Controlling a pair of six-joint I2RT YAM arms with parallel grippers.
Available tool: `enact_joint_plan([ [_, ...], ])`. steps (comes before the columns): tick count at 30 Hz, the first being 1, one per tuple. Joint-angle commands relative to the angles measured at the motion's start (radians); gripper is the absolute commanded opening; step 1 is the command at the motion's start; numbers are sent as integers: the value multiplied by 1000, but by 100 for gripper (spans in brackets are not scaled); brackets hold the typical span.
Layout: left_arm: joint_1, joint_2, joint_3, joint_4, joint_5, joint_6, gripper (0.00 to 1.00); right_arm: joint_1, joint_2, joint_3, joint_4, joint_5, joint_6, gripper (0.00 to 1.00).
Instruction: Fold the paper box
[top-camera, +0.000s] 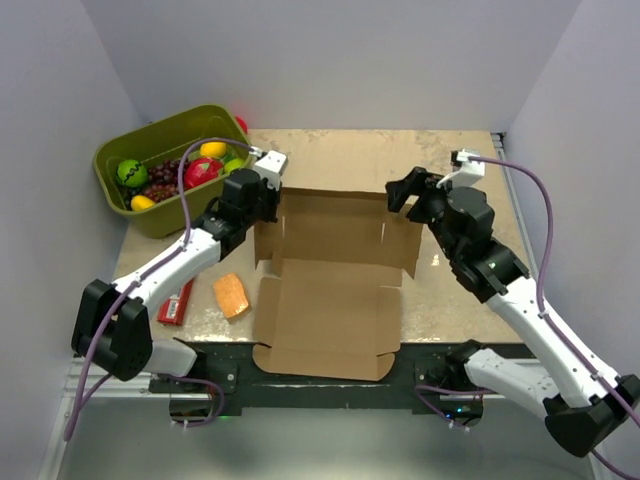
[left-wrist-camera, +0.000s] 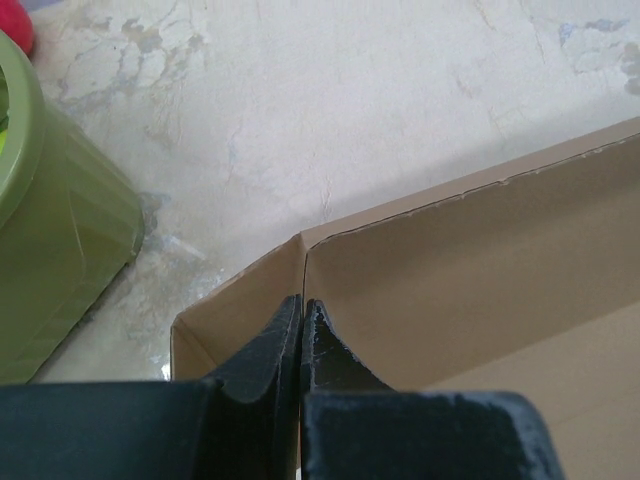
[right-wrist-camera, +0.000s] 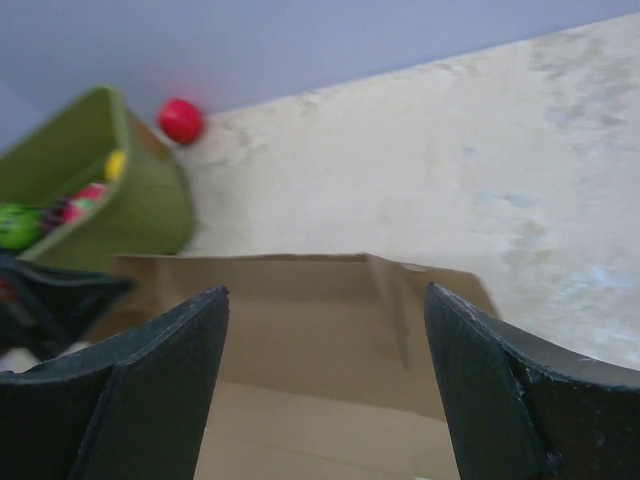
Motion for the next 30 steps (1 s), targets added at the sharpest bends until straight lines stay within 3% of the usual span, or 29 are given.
enact_joint_plan([
  [1, -18, -52, -23, 123, -63, -12, 0, 6, 8, -50, 165, -276, 324, 83],
  [4, -27, -66, -36, 139, -79, -25, 0, 28, 31, -88, 284, -369, 486, 81],
  [7, -28, -77, -46, 155, -81, -32, 0, 125, 60, -102, 358, -346, 575, 80],
  [13, -30, -91, -59, 175, -80, -42, 0, 163, 162, -145, 438, -322, 769, 80],
  [30, -36, -138, -136, 294, -41, -52, 0, 170, 337, -182, 494, 66, 1089, 75],
])
